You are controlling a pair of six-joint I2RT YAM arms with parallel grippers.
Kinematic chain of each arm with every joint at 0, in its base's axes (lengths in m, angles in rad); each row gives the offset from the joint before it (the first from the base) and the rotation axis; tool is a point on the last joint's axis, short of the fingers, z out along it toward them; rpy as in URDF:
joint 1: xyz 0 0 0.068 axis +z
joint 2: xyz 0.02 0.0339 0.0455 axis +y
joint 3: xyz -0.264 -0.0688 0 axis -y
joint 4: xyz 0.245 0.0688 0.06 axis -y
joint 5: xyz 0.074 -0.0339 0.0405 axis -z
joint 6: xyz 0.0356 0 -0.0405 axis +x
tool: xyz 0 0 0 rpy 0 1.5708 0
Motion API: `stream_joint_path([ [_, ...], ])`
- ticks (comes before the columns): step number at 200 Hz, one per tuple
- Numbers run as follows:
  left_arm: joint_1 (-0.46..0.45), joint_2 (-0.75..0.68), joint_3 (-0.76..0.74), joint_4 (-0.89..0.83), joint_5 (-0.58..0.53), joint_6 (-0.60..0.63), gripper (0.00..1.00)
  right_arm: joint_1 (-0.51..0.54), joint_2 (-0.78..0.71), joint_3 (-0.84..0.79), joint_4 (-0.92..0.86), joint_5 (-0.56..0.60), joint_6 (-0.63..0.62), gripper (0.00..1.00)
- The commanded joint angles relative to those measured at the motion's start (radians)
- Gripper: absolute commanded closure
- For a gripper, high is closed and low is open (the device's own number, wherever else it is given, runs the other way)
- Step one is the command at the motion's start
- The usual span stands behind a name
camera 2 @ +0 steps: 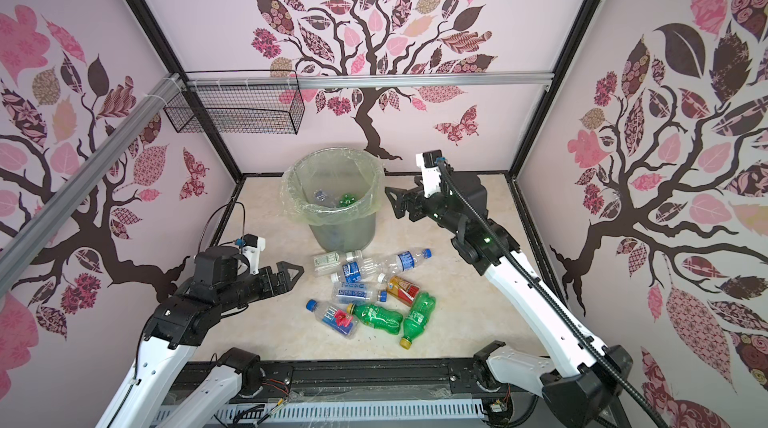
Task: Throw the plastic bottles in the bin
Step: 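Lower the left gripper onto the blue-capped Fiji bottle while the right withdraws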
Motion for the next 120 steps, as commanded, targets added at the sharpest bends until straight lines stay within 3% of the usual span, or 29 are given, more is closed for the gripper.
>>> stream_joint_path([
  [1,-0.031,0.034,0.002,-0.101,-0.131,-0.059,0.02,-0.022,-0.056,-0.108,-0.055,0.13,0.0,0.03],
  [35,-0.11,-0.004,-0.053,-0.146,-0.214,-0.211,0.02,-0.05,-0.132,-0.231,-0.079,0.157,0.047,0.03],
  [82,-0.34,-0.03,-0.231,-0.017,-0.287,-0.473,0.02,-0.055,-0.175,-0.285,-0.111,0.21,0.058,0.02],
  [120,-0.506,0.106,-0.287,0.142,-0.35,-0.61,0.02,-0.058,-0.177,-0.298,-0.12,0.231,0.06,0.02],
])
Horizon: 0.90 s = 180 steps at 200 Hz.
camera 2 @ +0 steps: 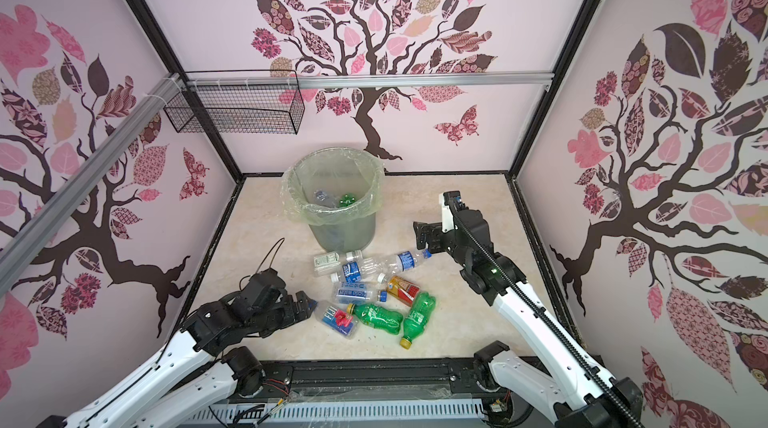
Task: Throw the plastic bottles in the bin
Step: 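Lower the left gripper onto the blue-capped Fiji bottle while the right withdraws, then close the left gripper around the blue-capped Fiji bottle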
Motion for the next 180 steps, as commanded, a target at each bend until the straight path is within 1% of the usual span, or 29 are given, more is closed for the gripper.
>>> stream_joint_path([
  [1,-0.068,0.078,-0.031,0.15,-0.072,-0.134,0.02,-0.007,-0.011,-0.003,-0.013,0.033,0.009,0.02],
  [18,-0.108,0.152,-0.034,0.225,-0.082,-0.164,0.02,-0.007,-0.015,-0.008,-0.012,0.031,0.013,0.02],
  [46,-0.113,0.246,-0.061,0.33,-0.045,-0.199,0.02,-0.009,-0.029,-0.009,-0.025,0.045,0.002,0.02],
  [74,-0.116,0.296,-0.087,0.399,-0.026,-0.242,0.02,-0.016,-0.046,-0.007,-0.034,0.057,-0.012,0.01],
  [104,-0.12,0.342,-0.086,0.43,-0.026,-0.249,0.02,-0.022,-0.049,-0.01,-0.033,0.043,-0.011,0.0],
  [132,-0.121,0.389,-0.106,0.515,0.02,-0.263,0.02,-0.027,-0.045,-0.005,-0.031,0.029,-0.009,0.0],
  [157,-0.123,0.412,-0.111,0.513,0.028,-0.256,0.03,-0.035,-0.048,-0.003,-0.03,0.031,-0.013,0.0],
  [180,-0.123,0.399,-0.122,0.482,0.01,-0.239,0.07,-0.037,-0.05,-0.009,-0.027,0.026,-0.01,0.0],
])
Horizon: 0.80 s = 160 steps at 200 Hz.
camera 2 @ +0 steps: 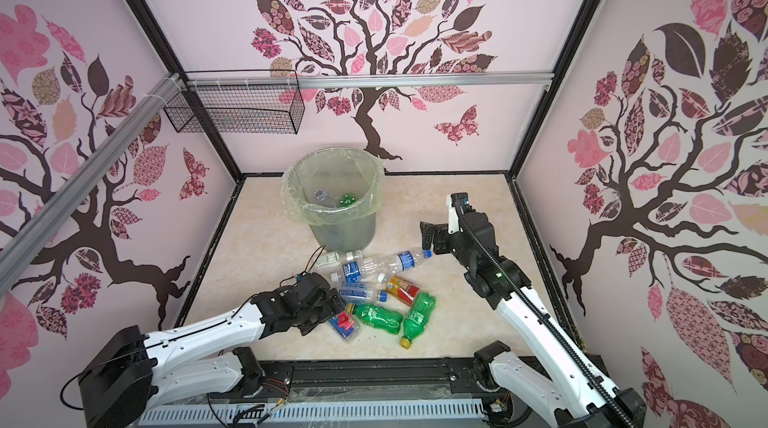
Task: Throw the plastic bottles in the bin
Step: 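Close the left gripper around the blue-capped Fiji bottle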
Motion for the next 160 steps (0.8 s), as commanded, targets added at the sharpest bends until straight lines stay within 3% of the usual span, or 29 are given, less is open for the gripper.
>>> stream_joint_path([
  [1,-0.003,-0.011,-0.026,-0.001,-0.007,0.014,0.07,-0.007,-0.014,0.009,-0.005,-0.005,-0.008,0.0],
  [54,-0.003,-0.036,-0.036,-0.096,-0.057,0.053,0.25,-0.008,-0.019,0.005,0.0,-0.008,-0.006,0.0],
  [115,-0.002,-0.079,-0.052,-0.147,-0.077,0.08,0.36,-0.011,-0.028,-0.009,0.006,-0.004,0.003,0.0],
  [135,-0.003,-0.085,-0.031,-0.19,-0.09,0.112,0.36,-0.012,-0.024,-0.012,0.007,-0.003,0.007,0.01],
  [160,-0.011,-0.08,0.018,-0.245,-0.075,0.181,0.22,-0.013,-0.023,-0.014,0.007,-0.005,0.01,0.0],
])
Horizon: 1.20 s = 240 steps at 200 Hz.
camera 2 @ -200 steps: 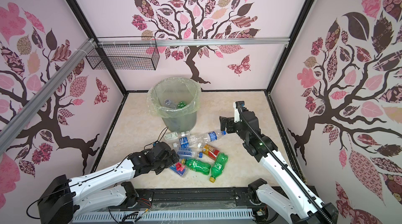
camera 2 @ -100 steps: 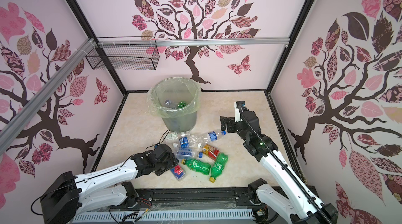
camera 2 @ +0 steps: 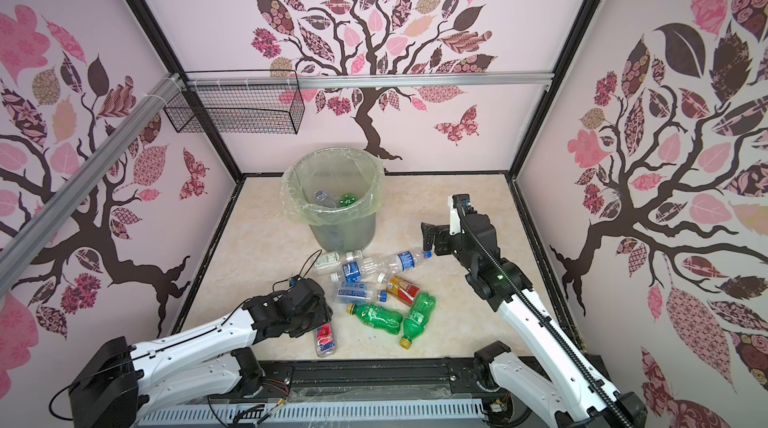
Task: Throw the plastic bottles in the bin
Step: 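Close the left gripper around the blue-capped Fiji bottle, then lift the Fiji bottle with the left gripper and carry it over the bin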
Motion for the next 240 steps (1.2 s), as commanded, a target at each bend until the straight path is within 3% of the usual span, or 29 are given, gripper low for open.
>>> stream_joint_path([
  [1,-0.011,0.003,0.052,-0.107,-0.015,0.076,0.22,-0.007,-0.007,0.001,0.003,0.002,0.009,0.0],
  [24,-0.047,0.017,0.103,-0.201,-0.051,0.1,0.15,-0.006,-0.009,-0.001,0.003,0.002,0.008,0.0],
  [52,-0.093,0.029,0.12,-0.244,-0.062,0.101,0.16,-0.008,-0.011,-0.004,0.006,0.001,0.012,0.0],
  [105,-0.161,0.11,0.142,-0.238,-0.064,0.099,0.23,-0.008,-0.011,-0.008,0.009,0.0,0.013,0.0],
  [169,-0.212,0.17,0.198,-0.268,-0.127,0.091,0.44,-0.008,-0.009,-0.01,0.008,0.005,0.017,0.0],
  [208,-0.212,0.109,0.281,-0.336,-0.239,0.135,0.48,-0.009,-0.004,-0.012,0.009,0.007,0.019,0.0],
  [240,-0.198,0.022,0.364,-0.308,-0.373,0.257,0.49,-0.009,0.004,-0.02,0.008,0.009,0.022,0.0],
])
